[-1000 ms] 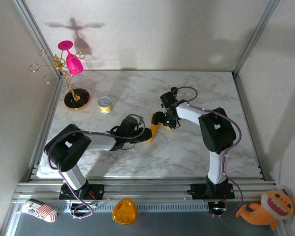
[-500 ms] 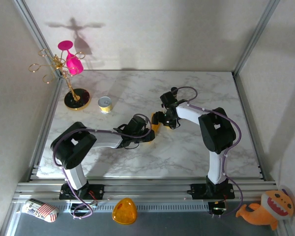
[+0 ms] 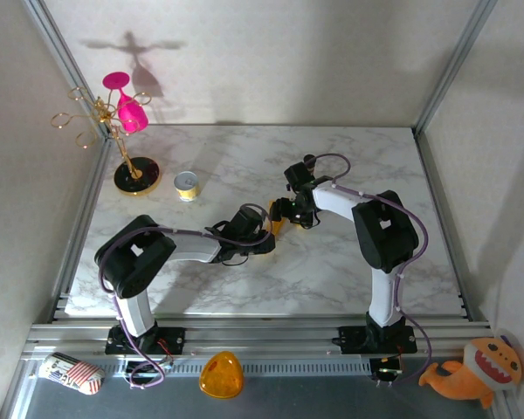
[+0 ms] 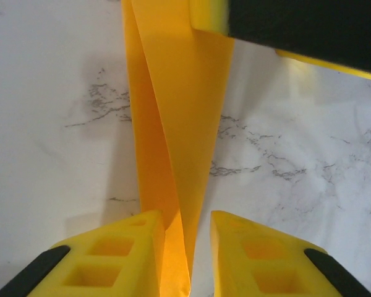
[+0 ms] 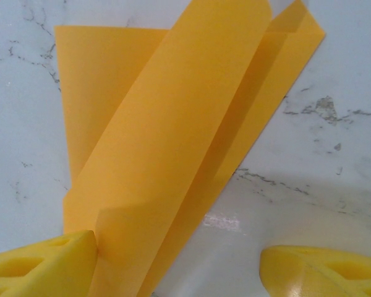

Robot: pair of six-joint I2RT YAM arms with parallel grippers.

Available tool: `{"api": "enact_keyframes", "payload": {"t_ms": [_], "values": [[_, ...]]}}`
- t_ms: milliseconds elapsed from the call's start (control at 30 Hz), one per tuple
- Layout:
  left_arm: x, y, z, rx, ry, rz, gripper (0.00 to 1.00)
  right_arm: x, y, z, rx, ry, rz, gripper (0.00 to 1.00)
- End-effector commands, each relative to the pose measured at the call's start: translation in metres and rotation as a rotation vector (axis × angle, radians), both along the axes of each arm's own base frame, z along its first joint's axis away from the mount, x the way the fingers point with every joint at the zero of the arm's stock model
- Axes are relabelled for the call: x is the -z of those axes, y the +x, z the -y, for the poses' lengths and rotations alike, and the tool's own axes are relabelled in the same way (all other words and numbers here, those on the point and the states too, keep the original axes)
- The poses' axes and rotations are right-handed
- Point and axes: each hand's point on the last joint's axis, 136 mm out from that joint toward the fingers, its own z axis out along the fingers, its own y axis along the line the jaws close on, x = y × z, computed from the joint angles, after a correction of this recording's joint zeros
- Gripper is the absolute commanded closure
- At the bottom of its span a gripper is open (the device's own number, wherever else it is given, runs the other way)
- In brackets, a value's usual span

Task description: Fold a paper plane with a square sheet of paper (pick it up from the middle)

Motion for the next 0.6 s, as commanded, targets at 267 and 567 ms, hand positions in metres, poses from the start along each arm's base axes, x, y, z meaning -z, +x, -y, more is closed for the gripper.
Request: {"api": "enact_keyframes", "payload": {"t_ms": [267, 567], "values": [[0.0175, -0.0057, -0.0121, -0.016, 0.015, -0.048, 0.84, 0.0999, -0.0237, 0.0752, 0.054, -0.339, -0.109, 0.24], [0.009, -0.0062, -0.0104, -0.03, -0.183, -0.117, 0.91, 0.101, -0.024, 0.0712, 0.03, -0.314, -0.112, 0.24]]}}
